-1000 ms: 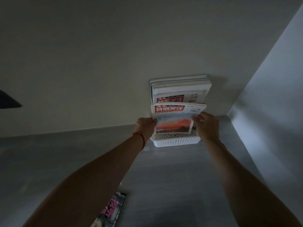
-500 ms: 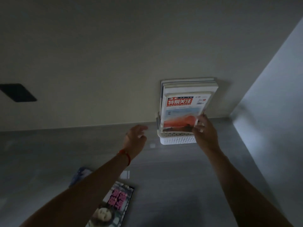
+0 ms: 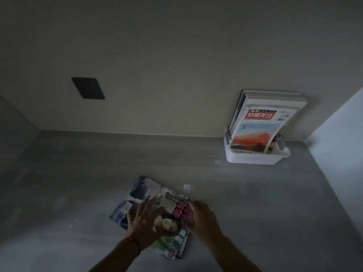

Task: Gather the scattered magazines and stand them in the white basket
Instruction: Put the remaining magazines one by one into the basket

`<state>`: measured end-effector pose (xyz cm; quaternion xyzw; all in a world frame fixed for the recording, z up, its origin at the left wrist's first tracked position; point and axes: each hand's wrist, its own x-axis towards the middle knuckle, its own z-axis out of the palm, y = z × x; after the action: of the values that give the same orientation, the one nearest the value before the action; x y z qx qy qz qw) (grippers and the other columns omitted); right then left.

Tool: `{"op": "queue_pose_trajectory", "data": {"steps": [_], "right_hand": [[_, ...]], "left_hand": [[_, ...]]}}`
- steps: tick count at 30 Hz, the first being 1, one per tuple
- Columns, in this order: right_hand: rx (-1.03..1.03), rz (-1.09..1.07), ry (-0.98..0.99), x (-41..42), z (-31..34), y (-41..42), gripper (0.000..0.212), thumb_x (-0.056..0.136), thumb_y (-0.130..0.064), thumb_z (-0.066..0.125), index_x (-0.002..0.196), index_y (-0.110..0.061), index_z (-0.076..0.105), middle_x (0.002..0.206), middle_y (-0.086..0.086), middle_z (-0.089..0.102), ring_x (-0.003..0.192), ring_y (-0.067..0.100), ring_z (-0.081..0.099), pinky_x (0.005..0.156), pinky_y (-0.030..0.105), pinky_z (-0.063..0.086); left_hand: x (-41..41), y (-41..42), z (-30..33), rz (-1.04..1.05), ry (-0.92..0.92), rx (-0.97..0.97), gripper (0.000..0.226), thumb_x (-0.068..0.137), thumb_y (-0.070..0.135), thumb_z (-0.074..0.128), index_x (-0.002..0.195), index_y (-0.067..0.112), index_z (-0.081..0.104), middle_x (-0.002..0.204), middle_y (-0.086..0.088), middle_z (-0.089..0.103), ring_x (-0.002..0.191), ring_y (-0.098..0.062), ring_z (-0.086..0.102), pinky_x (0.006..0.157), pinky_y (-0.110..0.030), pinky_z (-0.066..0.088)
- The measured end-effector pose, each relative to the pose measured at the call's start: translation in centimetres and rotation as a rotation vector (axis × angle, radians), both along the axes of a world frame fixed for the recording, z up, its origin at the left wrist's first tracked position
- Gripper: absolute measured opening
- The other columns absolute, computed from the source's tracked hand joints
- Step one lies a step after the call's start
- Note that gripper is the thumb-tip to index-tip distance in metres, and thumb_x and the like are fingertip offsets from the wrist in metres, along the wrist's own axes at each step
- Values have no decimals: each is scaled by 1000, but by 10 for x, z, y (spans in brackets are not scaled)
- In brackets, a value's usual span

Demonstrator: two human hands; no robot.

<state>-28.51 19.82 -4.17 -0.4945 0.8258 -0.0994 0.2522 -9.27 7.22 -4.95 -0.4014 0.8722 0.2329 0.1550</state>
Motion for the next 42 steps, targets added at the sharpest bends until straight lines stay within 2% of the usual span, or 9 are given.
{"op": "queue_pose_trajectory", "data": {"steps": [7,13,18,20,25,30,33,38,42], "right_hand": [[118,-172,134,40,-10,-3,75,87,-44,65,150,-25,29,148,6,33,138,30,32,107,41,36],[-298,-240,-133,30,-8,6,21,88,-8,61,109,-8,66,108,7,58,102,25,59,84,25,43],[-465,-224,-326,9,24,11,17,90,-13,67,91,-30,64,82,-18,68,76,-3,64,64,14,46],[-508,-237,-368,-2,39,10,6,91,-21,69,93,-27,69,83,-14,71,75,1,67,63,15,48],[-587,-393,-515,-38,72,19,24,94,-39,66,112,-23,68,97,-8,75,86,3,73,65,16,56],[-715,-888,-764,-92,72,47,29,101,-4,49,129,-5,57,123,22,65,111,38,64,87,39,53],[-655,-857,-963,-114,70,66,21,99,-3,48,115,-1,61,116,28,68,102,42,68,91,49,54],[-735,-583,-506,-153,98,78,11,89,-24,72,99,-25,74,94,-1,78,87,18,75,76,40,61],[-788,-590,6,-214,138,83,11,90,-25,72,96,-16,75,88,2,75,77,17,71,68,27,54]], "left_hand": [[29,26,-3,-22,-24,-53,80,80,70,50,148,55,11,164,11,-18,154,-21,-8,116,-66,7],[18,15,18,-12,88,-114,84,85,40,61,150,46,7,163,-6,16,144,-32,30,112,-54,30],[-13,-9,44,-236,321,-478,72,81,22,71,147,23,43,148,-7,49,140,-30,44,112,-64,31],[-27,-20,58,-293,294,-384,47,91,17,56,137,28,52,132,2,62,130,-23,53,114,-53,32],[-58,-28,90,-119,576,-149,25,96,6,48,109,19,65,96,-3,74,83,-22,69,72,-37,57],[-87,-25,122,16,880,-54,22,95,0,49,91,17,61,62,10,49,50,-2,43,49,-17,32],[-119,-17,135,93,926,95,23,95,3,50,80,20,52,59,7,43,51,-5,36,51,-26,32],[-180,-2,148,163,956,260,11,91,6,51,83,10,57,74,-23,59,63,-15,48,56,-31,39],[-234,3,164,145,977,271,18,90,6,58,74,14,61,66,-6,59,63,-9,48,59,-27,38]]}}
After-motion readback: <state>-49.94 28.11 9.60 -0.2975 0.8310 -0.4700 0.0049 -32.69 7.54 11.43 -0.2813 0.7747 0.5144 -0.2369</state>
